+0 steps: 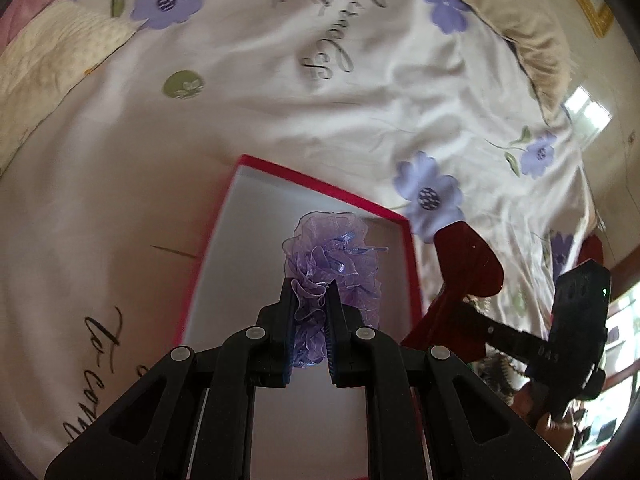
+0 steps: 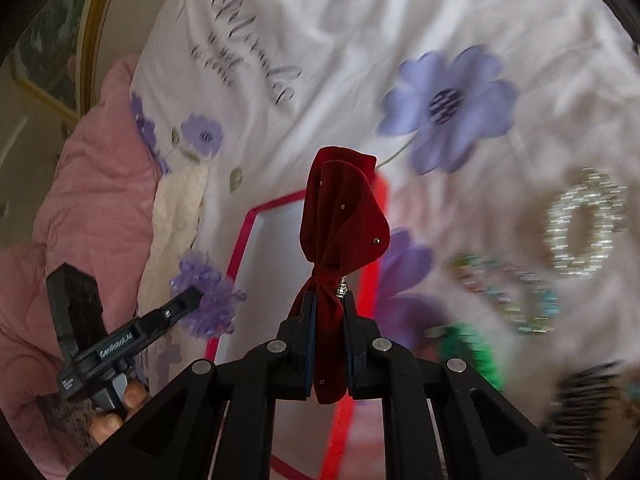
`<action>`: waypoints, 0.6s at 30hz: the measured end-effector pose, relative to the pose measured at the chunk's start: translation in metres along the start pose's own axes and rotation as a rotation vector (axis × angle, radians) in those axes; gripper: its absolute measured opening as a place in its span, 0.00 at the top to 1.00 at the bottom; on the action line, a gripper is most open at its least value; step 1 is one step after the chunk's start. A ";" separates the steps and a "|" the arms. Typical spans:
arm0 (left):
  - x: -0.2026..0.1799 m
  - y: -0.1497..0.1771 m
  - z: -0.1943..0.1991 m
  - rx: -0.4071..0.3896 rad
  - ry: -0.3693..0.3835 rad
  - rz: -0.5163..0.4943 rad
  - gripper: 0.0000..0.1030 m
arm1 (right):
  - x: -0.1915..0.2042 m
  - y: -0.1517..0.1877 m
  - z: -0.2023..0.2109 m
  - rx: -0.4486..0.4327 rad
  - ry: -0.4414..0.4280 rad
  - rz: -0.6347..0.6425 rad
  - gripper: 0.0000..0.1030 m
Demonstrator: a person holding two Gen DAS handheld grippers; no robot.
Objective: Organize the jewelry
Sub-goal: 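Carry bow and flower into the red-rimmed box and open both tools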
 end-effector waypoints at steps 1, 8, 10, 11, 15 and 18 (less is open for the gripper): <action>0.005 -0.002 -0.003 0.003 -0.002 0.008 0.90 | 0.004 -0.001 -0.007 0.010 -0.004 0.005 0.90; 0.018 -0.017 -0.028 0.019 -0.002 0.031 0.90 | 0.016 -0.008 -0.049 0.062 -0.003 0.031 0.90; 0.017 -0.024 -0.037 0.021 -0.011 0.023 0.90 | 0.013 -0.011 -0.059 0.079 0.001 0.031 0.90; 0.017 -0.027 -0.043 0.025 -0.020 0.021 0.90 | 0.013 -0.011 -0.064 0.089 0.000 0.031 0.90; 0.020 -0.036 -0.063 0.038 -0.048 0.014 0.90 | 0.010 -0.015 -0.080 0.116 0.013 0.035 0.90; 0.025 -0.039 -0.076 0.056 -0.075 0.017 0.90 | 0.007 -0.020 -0.085 0.111 0.022 0.031 0.90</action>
Point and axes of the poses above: each gripper's, at about its wrist camera, not at the fingertips, and z roughly against the way its jaws point, x to its left, y to its underside, the point moved 8 cm from there along -z, roughly the way its jaws point, and after that the axes turned 3 degrees about y, right-handed, at the moved point
